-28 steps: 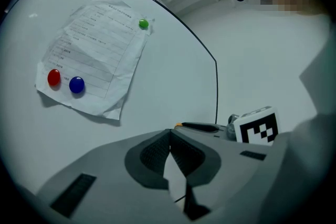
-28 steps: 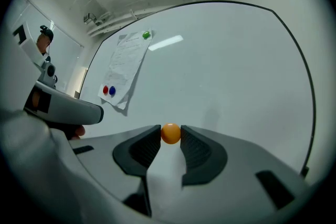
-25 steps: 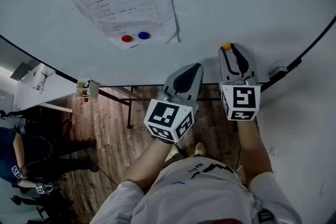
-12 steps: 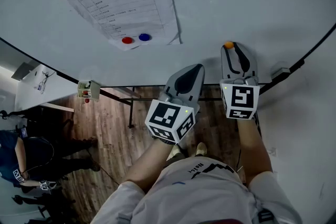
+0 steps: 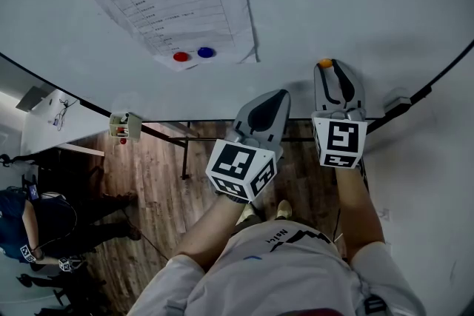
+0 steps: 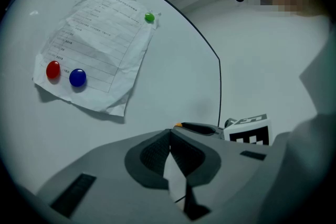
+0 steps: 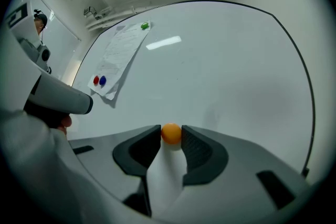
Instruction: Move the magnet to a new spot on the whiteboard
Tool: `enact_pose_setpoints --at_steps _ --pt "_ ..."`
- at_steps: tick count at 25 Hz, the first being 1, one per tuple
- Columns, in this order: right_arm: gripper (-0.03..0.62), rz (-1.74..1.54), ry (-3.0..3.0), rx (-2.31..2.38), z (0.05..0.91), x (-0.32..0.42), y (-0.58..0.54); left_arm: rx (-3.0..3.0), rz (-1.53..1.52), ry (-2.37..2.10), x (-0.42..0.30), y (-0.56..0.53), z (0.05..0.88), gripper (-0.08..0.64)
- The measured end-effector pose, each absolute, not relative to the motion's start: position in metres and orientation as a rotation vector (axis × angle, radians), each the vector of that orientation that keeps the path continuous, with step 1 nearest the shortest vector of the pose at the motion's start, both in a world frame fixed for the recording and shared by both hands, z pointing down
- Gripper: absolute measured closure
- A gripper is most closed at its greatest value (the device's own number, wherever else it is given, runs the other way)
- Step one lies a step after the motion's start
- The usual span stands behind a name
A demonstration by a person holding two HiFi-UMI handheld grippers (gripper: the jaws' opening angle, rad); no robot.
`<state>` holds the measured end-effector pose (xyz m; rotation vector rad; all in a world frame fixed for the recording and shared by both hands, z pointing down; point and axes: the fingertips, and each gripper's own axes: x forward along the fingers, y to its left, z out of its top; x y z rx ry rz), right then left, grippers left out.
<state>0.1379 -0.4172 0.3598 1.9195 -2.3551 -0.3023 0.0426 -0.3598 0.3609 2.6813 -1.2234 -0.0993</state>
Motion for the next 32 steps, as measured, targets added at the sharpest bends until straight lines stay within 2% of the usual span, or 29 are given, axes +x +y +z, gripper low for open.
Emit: enact_pose_setpoints --at_steps 28,32 --pt "0.469 -0.154 -2.453 1.822 0.365 0.133 -0.379 2.685 -0.102 -1.211 0.052 -0.328 0.361 0.548" --pt "0.494 -0.078 -2.525 1.780 0.366 0.127 -0.363 2.673 -0.097 -1.225 0.052 -0.321 0.363 0.548"
